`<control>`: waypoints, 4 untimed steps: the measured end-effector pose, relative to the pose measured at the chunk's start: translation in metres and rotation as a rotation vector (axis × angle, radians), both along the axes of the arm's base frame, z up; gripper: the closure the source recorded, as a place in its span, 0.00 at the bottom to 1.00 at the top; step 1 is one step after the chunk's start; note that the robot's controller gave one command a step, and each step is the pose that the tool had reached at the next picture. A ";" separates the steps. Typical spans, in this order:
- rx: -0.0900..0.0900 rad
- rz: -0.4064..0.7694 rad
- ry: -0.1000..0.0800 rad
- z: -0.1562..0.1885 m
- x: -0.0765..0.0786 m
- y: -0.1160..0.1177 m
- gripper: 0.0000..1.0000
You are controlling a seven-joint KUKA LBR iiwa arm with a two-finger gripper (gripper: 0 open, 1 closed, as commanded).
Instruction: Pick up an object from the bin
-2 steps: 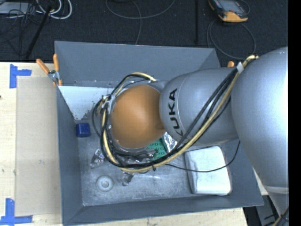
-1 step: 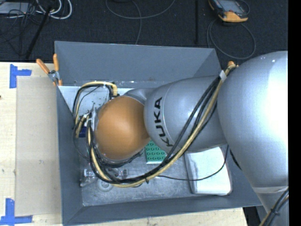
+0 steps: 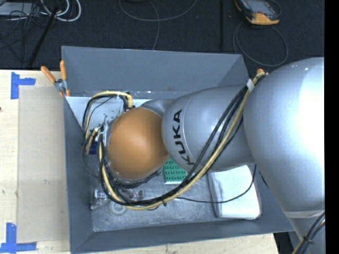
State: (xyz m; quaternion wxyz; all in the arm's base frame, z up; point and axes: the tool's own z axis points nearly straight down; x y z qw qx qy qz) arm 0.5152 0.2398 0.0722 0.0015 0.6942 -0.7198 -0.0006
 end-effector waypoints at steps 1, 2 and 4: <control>0.003 -0.001 -0.003 0.002 0.001 0.001 1.00; 0.005 -0.007 -0.006 0.052 0.002 0.003 1.00; 0.005 -0.021 -0.007 0.129 0.002 0.004 1.00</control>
Offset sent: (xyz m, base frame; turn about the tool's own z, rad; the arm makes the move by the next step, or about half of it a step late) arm 0.0000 0.0000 0.0000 0.0000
